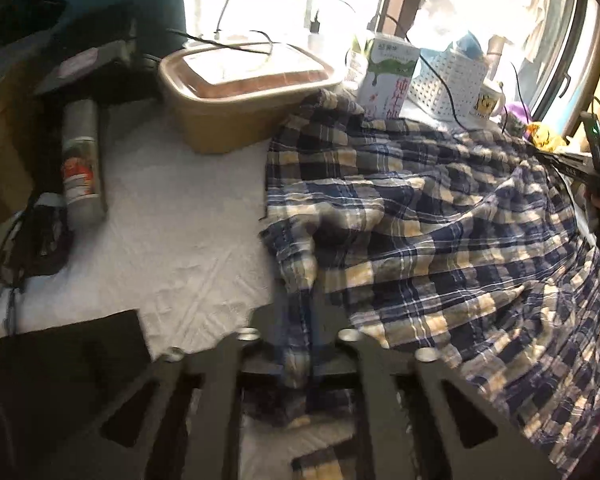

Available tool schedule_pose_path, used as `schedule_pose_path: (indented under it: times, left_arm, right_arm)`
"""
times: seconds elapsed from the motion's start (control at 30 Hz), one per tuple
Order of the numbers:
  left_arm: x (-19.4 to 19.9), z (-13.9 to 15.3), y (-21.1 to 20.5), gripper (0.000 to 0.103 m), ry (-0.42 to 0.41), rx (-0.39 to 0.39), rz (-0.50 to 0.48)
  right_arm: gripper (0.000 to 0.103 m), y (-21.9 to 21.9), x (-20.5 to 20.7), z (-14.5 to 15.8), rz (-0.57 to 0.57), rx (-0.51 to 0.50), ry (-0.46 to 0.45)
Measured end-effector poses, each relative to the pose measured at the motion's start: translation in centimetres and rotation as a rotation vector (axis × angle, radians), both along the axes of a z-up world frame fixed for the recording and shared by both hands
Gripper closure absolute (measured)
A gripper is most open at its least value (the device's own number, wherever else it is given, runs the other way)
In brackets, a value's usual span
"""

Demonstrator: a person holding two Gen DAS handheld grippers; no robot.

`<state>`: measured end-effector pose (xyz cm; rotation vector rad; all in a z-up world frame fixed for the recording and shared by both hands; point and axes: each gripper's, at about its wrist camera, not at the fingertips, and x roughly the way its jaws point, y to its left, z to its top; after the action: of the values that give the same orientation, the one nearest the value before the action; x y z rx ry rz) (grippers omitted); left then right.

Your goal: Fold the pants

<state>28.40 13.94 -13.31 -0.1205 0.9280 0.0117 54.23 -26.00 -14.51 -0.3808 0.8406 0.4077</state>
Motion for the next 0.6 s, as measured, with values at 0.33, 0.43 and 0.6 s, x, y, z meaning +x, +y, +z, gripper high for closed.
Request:
schedule_pose_path:
  times: [0.33, 0.43, 0.6]
  left_arm:
    - [-8.3, 2.7, -2.4, 0.048, -0.085, 0.0, -0.055]
    - [-10.5, 2.2, -3.9, 0.048, -0.083, -0.01, -0.087]
    - [-13.8, 0.9, -6.5, 0.047, -0.072, -0.051, -0.142]
  right_arm:
    - [0.028, -3.5, -12.6, 4.7, 0.029, 0.037, -0.107]
    - [0.028, -4.6, -16.8, 4.5, 0.018, 0.032, -0.106]
    - [0.028, -5.7, -22.4, 4.4, -0.006, 0.027, -0.113]
